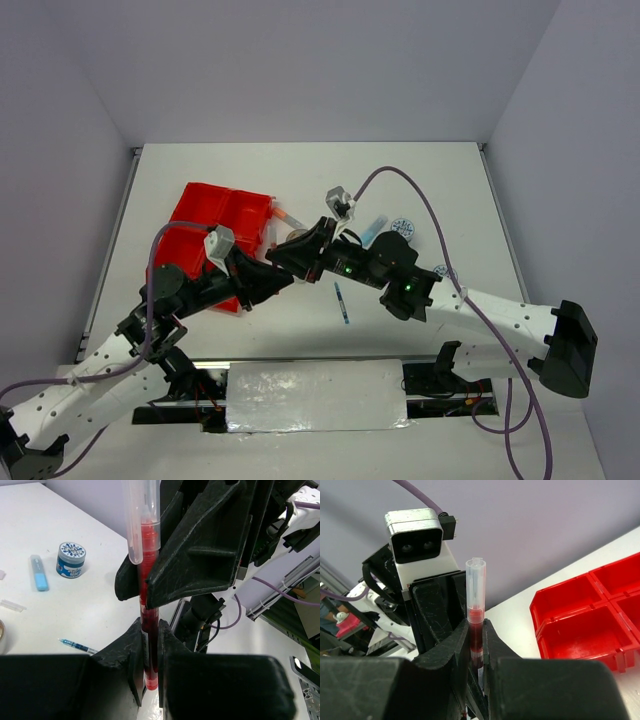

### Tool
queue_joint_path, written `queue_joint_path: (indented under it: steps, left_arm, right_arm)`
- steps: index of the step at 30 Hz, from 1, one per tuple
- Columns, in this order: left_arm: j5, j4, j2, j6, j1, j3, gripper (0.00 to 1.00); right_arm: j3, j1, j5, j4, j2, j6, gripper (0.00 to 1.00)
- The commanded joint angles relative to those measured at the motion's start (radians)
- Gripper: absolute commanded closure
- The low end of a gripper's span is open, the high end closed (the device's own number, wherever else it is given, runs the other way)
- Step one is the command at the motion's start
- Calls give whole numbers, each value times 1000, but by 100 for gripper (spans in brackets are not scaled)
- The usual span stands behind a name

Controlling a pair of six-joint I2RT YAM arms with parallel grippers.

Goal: Sort the stationery into containers
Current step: Close the pen cap on the pen.

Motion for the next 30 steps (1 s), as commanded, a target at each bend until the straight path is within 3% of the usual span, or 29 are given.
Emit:
queue_joint_path:
  steps: [1,3,4,15,23,30]
  left_arm:
    - [-3,51,-33,36,1,30,100]
    - [-11,49,-39,41,1,28,100]
    - [-11,48,-39,45,1,28,100]
    - [25,75,-37,55,1,15,100]
    - [60,98,-21,68,-11,7,100]
    - [43,83,-24,79,-25,8,100]
  right_arm:
    - [4,7,-36,69,-43,-29,93]
    - [1,7,-75,73,-42,-45,82]
    - [1,8,-87,75,-42,-56,72]
    - [-7,7,-109,49,-97,-119,38]
    - [148,7,17,-138,-54,-208,35]
    - [220,7,45,-163,-5,-225,39]
